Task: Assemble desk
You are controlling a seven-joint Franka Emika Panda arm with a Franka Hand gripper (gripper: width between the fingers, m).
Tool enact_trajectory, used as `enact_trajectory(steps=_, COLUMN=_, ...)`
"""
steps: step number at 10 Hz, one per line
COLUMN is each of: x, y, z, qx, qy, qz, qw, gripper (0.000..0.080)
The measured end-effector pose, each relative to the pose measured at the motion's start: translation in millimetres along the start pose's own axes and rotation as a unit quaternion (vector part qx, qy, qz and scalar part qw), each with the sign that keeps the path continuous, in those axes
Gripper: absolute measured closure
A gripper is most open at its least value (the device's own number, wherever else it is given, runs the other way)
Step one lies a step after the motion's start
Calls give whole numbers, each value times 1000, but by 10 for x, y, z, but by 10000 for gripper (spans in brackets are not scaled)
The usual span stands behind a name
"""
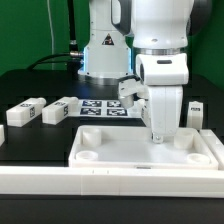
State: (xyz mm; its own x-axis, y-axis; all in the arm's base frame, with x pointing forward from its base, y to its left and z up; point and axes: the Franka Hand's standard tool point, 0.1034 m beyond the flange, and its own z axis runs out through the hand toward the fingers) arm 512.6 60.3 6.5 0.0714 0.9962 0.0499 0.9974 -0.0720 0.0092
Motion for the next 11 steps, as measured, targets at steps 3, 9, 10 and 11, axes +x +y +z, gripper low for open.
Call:
enact_trajectory(steps=3, x=-11, y=-2, z=3, qx=1, qy=0, qz=1, qw=1000, gripper=667)
enact_trajectory(steps=9, x=17, y=-6, z=-221, qx=-13, qy=-3, qz=30, qw=999, gripper=163)
enact_trajectory(steps=10, x=26, y=-20, z=-315, qx=-19, qy=-4, qz=38, qw=999, gripper=154)
enact_trajectory(steps=11, x=46, y=-33, z=-400, qx=-24, qy=-4, qz=57, qw=998, gripper=154)
